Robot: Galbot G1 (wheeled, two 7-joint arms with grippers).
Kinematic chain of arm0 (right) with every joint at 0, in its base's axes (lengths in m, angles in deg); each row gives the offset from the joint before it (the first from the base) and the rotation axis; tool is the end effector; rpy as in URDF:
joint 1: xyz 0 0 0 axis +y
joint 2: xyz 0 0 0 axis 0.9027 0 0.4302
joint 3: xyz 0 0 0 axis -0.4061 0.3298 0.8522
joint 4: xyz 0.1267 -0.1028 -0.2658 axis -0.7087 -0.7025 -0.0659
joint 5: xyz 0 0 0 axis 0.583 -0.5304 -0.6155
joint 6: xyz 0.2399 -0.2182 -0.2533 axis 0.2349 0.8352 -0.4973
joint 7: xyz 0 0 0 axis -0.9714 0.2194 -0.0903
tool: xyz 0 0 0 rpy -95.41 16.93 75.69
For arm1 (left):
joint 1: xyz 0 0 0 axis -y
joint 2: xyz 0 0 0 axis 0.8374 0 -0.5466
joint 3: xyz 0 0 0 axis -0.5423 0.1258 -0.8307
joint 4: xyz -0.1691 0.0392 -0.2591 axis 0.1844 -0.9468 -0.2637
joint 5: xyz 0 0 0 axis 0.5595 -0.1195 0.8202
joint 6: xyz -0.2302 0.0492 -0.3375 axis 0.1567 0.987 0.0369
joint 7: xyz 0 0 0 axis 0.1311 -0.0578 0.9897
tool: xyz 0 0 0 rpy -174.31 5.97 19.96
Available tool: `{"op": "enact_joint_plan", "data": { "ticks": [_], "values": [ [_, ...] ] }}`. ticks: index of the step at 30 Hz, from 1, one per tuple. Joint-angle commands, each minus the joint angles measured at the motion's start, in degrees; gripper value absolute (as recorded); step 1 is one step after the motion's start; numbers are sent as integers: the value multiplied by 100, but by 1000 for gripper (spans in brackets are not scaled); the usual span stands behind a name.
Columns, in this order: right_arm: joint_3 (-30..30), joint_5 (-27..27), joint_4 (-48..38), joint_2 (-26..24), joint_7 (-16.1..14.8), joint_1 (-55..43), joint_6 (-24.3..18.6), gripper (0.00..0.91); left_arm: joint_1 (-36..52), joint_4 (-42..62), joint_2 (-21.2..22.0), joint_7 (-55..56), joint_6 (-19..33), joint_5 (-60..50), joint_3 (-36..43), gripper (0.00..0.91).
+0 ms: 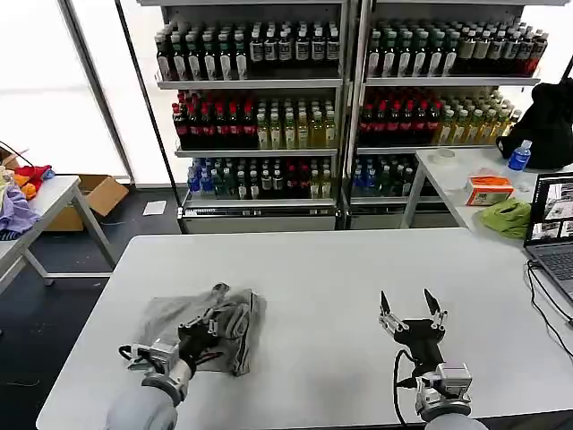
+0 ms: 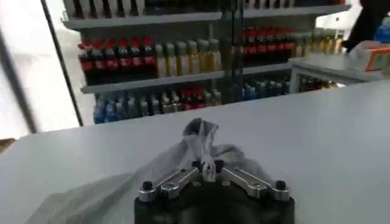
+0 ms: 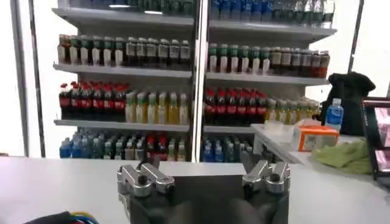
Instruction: Fold and organize the clothes.
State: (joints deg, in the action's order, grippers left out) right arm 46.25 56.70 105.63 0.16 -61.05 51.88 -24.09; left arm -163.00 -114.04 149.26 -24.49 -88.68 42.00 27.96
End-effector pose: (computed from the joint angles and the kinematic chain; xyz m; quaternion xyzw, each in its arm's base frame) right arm 0.2639 0.0013 -0.2128 -0.0157 -0.9975 0.0368 0.0587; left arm 0.3091 -0.0083 -0.2480 -0.1248 -0.9739 -0.0442 0.1842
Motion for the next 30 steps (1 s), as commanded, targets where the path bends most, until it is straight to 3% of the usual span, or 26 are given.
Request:
{"op": "enact_joint_plan", "data": {
  "ticks": [1,8,9,10,11,17,24,30],
  "values": [
    [-77,-69,9,74,-6,186,-38,907,145,-62,187,31,-83,2,657,0],
    [-45,-68,26,81,-13,241,-76,907,90,175,309,-121,-64,-142,587,0],
    [-44,-66,34,76,-22,255,-79,907,80,220,333,-164,-44,-176,571,101],
    [-42,-67,30,64,-23,261,-83,907,71,254,364,-217,-19,-230,551,413],
    [-34,-69,25,58,-25,256,-82,907,69,347,390,-284,113,-306,530,907],
    [45,-81,26,45,-25,175,-71,907,4,264,570,-340,380,-105,608,907],
    [247,-114,14,-56,-15,62,-57,907,-125,-724,806,143,383,2254,523,907],
    [521,26,9,-295,-6,-211,14,907,-19,-1172,382,692,306,2031,-440,907]
  ]
}}
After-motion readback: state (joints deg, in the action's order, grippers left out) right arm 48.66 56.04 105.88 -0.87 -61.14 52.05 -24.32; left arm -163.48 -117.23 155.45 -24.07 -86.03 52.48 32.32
